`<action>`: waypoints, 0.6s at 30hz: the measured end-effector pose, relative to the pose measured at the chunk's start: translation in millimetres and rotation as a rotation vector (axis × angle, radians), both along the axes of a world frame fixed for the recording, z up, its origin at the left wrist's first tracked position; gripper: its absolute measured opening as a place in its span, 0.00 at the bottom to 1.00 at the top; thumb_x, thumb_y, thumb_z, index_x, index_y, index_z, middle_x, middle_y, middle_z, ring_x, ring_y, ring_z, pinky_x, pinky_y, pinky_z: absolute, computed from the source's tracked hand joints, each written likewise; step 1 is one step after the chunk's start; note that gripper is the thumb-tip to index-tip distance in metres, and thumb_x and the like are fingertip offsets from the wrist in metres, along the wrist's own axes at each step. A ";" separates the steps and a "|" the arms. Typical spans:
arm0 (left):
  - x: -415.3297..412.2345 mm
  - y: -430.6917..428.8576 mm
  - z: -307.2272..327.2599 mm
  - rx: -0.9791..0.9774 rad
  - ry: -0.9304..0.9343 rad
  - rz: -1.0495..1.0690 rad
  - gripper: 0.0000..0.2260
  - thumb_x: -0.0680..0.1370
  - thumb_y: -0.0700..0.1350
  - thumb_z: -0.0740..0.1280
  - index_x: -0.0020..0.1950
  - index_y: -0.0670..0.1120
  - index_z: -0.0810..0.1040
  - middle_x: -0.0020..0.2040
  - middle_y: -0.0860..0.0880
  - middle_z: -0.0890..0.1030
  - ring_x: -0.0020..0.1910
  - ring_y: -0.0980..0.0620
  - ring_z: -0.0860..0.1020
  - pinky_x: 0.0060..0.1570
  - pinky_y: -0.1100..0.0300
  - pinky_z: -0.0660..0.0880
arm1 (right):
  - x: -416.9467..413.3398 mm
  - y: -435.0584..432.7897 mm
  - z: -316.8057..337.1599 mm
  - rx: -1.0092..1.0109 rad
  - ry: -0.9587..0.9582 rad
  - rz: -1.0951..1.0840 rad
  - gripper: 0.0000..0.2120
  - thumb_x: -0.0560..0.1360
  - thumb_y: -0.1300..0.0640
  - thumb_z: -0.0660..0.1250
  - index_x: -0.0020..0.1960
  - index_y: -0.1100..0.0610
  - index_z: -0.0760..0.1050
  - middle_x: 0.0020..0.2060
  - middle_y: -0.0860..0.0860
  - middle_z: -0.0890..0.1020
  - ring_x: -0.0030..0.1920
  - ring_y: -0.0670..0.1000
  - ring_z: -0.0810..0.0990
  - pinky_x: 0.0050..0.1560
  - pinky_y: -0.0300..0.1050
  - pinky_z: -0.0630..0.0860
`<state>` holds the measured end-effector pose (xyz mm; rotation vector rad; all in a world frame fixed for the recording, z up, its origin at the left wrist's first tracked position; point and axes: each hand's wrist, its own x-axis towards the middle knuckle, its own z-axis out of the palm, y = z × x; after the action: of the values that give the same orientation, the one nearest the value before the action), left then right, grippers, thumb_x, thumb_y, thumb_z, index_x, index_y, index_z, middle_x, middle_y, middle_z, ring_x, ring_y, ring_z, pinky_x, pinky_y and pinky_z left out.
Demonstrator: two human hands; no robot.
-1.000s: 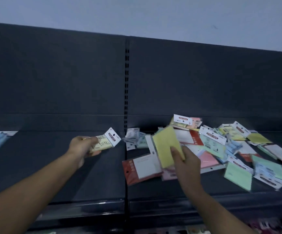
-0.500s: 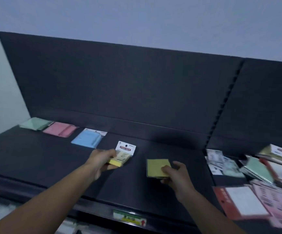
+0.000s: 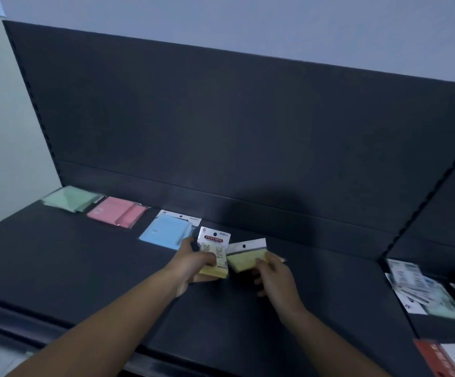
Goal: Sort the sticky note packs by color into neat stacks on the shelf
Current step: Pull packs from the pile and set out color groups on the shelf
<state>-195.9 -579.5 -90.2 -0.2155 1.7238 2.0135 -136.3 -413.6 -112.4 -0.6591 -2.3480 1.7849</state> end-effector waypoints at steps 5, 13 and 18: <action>-20.1 21.4 -5.0 -0.021 0.008 0.068 0.27 0.73 0.27 0.63 0.68 0.43 0.59 0.48 0.44 0.78 0.49 0.44 0.79 0.37 0.53 0.81 | -18.7 14.6 -4.6 0.847 -0.112 0.369 0.12 0.75 0.57 0.60 0.56 0.55 0.76 0.45 0.52 0.81 0.47 0.51 0.78 0.45 0.43 0.73; -32.0 42.8 -31.4 -0.377 0.258 0.022 0.18 0.70 0.32 0.69 0.53 0.43 0.65 0.49 0.47 0.77 0.45 0.53 0.76 0.39 0.63 0.77 | -40.2 35.4 -9.6 0.930 -0.040 0.579 0.27 0.75 0.45 0.64 0.72 0.52 0.64 0.73 0.52 0.57 0.72 0.53 0.55 0.70 0.41 0.55; -47.2 49.1 -41.2 -0.568 0.429 -0.098 0.14 0.69 0.35 0.69 0.51 0.46 0.71 0.53 0.45 0.75 0.53 0.49 0.76 0.47 0.60 0.76 | -57.9 30.4 -17.9 0.912 0.023 0.492 0.27 0.74 0.44 0.66 0.68 0.55 0.69 0.68 0.51 0.65 0.66 0.51 0.63 0.65 0.38 0.61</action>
<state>-243.0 -530.4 -131.4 0.1317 2.4986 1.5279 -194.2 -383.2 -130.2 0.0802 -3.0504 0.5919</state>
